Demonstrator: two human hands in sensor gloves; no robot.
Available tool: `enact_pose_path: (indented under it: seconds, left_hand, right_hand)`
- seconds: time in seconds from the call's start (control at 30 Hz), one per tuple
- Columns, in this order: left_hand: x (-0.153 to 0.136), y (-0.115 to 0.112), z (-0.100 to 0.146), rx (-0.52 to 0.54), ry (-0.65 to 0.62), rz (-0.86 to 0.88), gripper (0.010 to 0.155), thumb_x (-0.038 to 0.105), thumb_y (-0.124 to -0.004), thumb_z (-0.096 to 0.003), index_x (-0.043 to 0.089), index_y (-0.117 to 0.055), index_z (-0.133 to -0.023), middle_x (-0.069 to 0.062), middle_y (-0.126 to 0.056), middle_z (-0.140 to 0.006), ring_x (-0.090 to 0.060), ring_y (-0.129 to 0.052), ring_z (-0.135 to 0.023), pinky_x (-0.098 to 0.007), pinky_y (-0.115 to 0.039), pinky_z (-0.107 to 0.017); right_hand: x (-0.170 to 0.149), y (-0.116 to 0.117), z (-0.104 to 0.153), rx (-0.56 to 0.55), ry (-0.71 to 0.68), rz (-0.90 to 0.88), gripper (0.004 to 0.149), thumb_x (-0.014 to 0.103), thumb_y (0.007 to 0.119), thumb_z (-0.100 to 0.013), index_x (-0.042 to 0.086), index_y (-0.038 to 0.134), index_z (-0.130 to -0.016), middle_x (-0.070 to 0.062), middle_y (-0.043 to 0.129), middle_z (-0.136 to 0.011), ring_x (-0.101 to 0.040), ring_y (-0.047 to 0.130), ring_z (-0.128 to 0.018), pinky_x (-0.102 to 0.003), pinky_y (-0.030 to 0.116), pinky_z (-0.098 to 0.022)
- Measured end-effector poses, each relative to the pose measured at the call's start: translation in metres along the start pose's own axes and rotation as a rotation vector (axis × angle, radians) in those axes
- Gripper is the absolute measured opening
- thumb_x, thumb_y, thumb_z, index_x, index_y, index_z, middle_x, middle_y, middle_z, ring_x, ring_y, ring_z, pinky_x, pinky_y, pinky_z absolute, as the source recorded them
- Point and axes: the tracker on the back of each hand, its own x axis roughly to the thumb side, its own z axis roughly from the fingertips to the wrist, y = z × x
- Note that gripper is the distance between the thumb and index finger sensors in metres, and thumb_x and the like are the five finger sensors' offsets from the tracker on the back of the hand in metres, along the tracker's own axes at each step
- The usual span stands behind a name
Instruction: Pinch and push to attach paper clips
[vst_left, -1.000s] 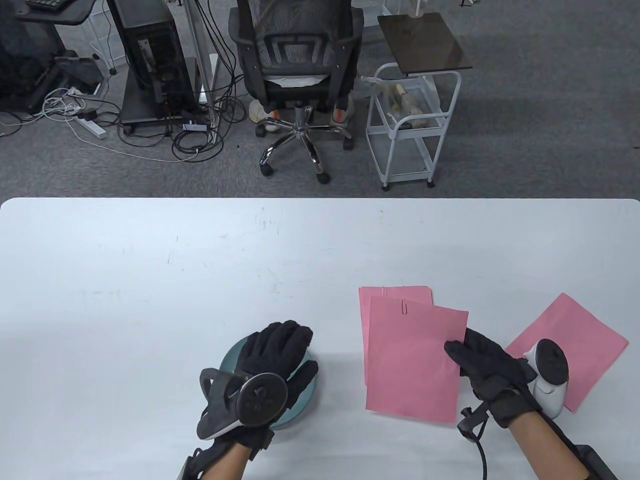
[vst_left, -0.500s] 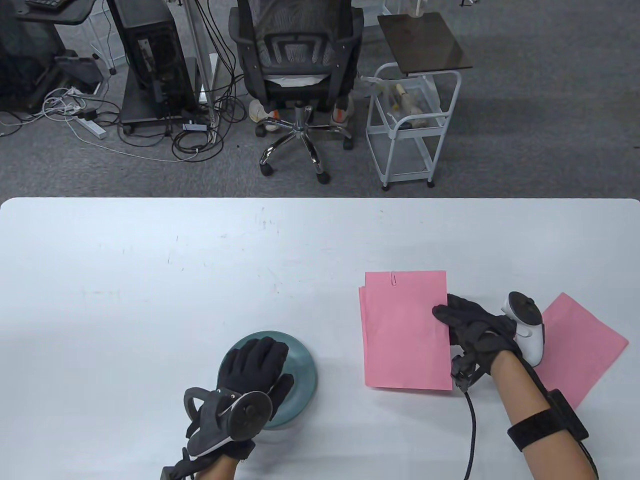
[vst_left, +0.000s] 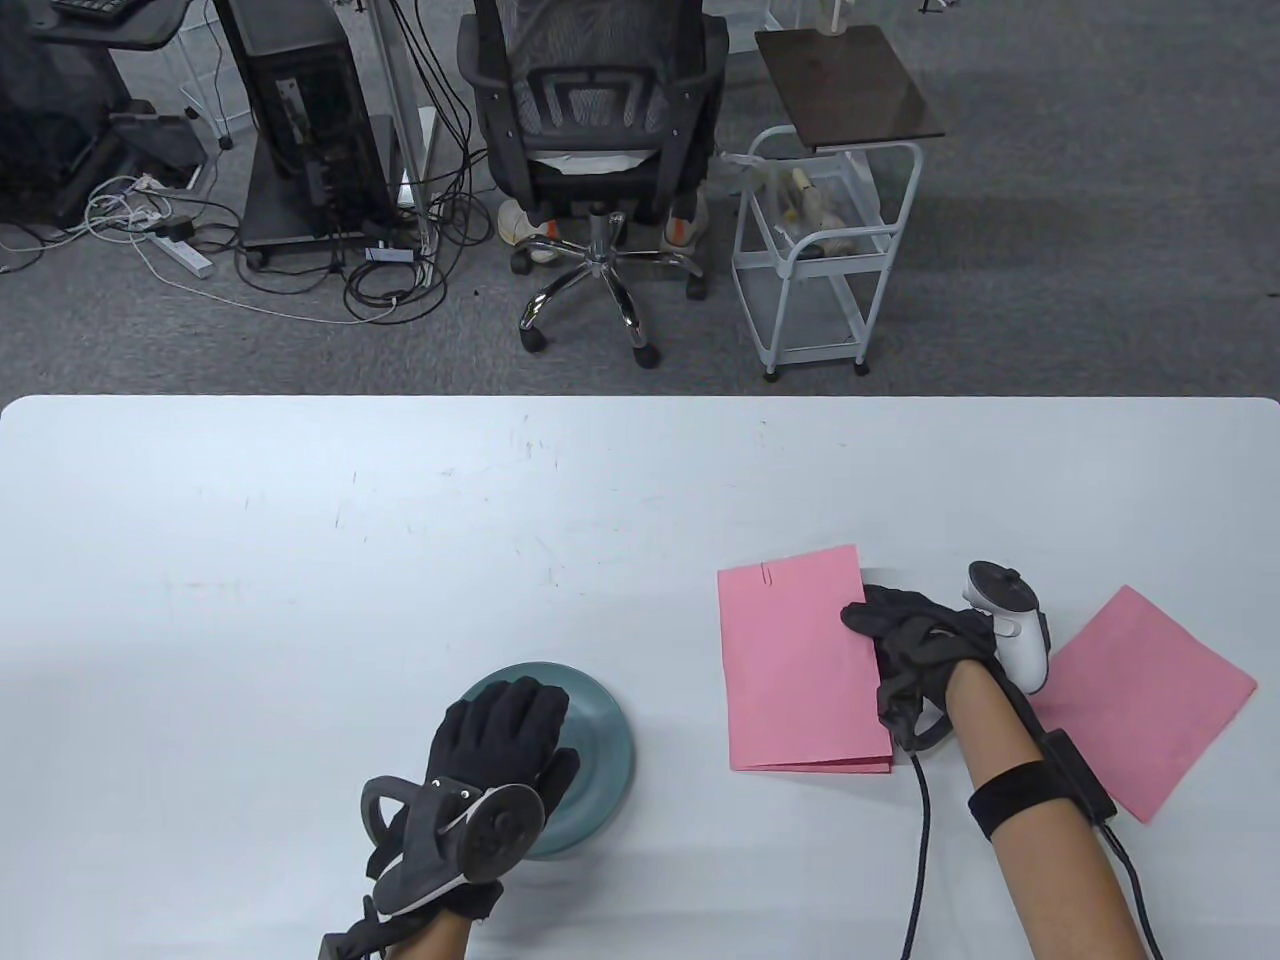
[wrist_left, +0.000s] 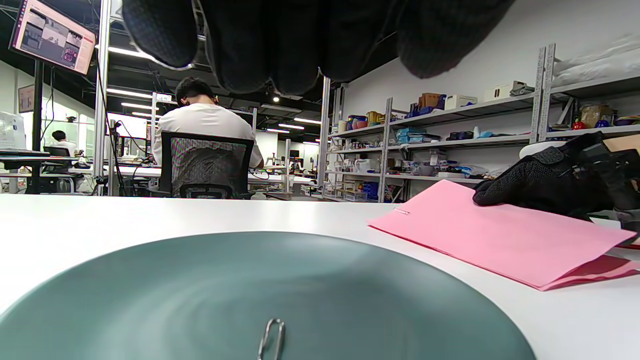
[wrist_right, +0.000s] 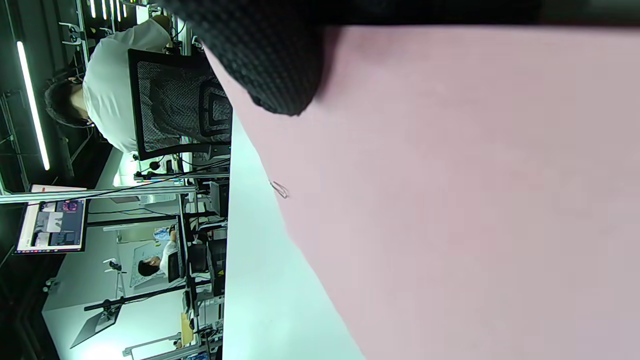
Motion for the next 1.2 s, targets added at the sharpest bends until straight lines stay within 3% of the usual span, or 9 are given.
enact_pose_path:
  seconds: [0.27,0.43,0.63,0.87,1.03,1.2]
  left_hand:
    - [0.001,0.001,0.000,-0.020,0.002,-0.019,0.060,0.048,-0.074,-0.0593,0.021,-0.064,-0.112,-0.011,-0.071,-0.114,-0.038,-0.072,-0.105,-0.062,-0.061,-0.077]
    - [0.000,0.001,0.000,-0.024,0.010,-0.024,0.060,0.048,-0.074,-0.0592,0.021,-0.064,-0.112,-0.011,-0.072,-0.114,-0.038,-0.072,-0.104,-0.062,-0.061,-0.076]
    - [0.002,0.002,0.001,-0.023,0.004,-0.036,0.060,0.048,-0.074,-0.0592,0.021,-0.064,-0.112,-0.011,-0.072,-0.113,-0.038,-0.073,-0.104,-0.062,-0.061,-0.076]
    - [0.004,0.002,0.001,-0.029,0.000,-0.040,0.060,0.048,-0.074,-0.0592,0.021,-0.065,-0.112,-0.011,-0.072,-0.113,-0.038,-0.073,-0.104,-0.062,-0.061,-0.076]
    - [0.005,0.001,0.001,-0.042,0.000,-0.049,0.060,0.048,-0.074,-0.0592,0.021,-0.065,-0.112,-0.011,-0.072,-0.113,-0.038,-0.073,-0.104,-0.062,-0.061,-0.076]
    - [0.004,0.001,0.001,-0.041,0.013,-0.045,0.060,0.048,-0.074,-0.0592,0.021,-0.065,-0.112,-0.011,-0.072,-0.113,-0.038,-0.073,-0.104,-0.061,-0.062,-0.076]
  right_hand:
    - [-0.001,-0.006,0.004,-0.044,0.005,0.035,0.050,0.028,0.080,-0.060,0.002,0.071,-0.102,-0.021,0.089,-0.086,-0.035,0.097,-0.065,-0.044,0.082,-0.046]
    - [0.002,-0.019,0.020,-0.120,-0.009,0.045,0.055,0.031,0.080,-0.060,0.003,0.067,-0.105,-0.022,0.086,-0.089,-0.038,0.094,-0.069,-0.046,0.079,-0.049]
    - [0.013,-0.046,0.062,-0.262,-0.104,0.088,0.058,0.034,0.079,-0.061,0.006,0.063,-0.108,-0.023,0.080,-0.096,-0.042,0.088,-0.075,-0.050,0.074,-0.054]
    - [0.025,-0.071,0.127,-0.477,-0.199,0.203,0.069,0.039,0.080,-0.060,0.007,0.051,-0.114,-0.028,0.064,-0.107,-0.050,0.071,-0.089,-0.057,0.061,-0.064]
    - [0.018,-0.090,0.142,-0.592,-0.114,0.257,0.072,0.042,0.079,-0.061,0.008,0.047,-0.116,-0.029,0.057,-0.111,-0.052,0.063,-0.094,-0.059,0.055,-0.068]
    - [0.006,-0.100,0.134,-0.707,0.066,0.391,0.075,0.044,0.078,-0.061,0.007,0.044,-0.117,-0.029,0.052,-0.113,-0.052,0.059,-0.096,-0.060,0.052,-0.069]
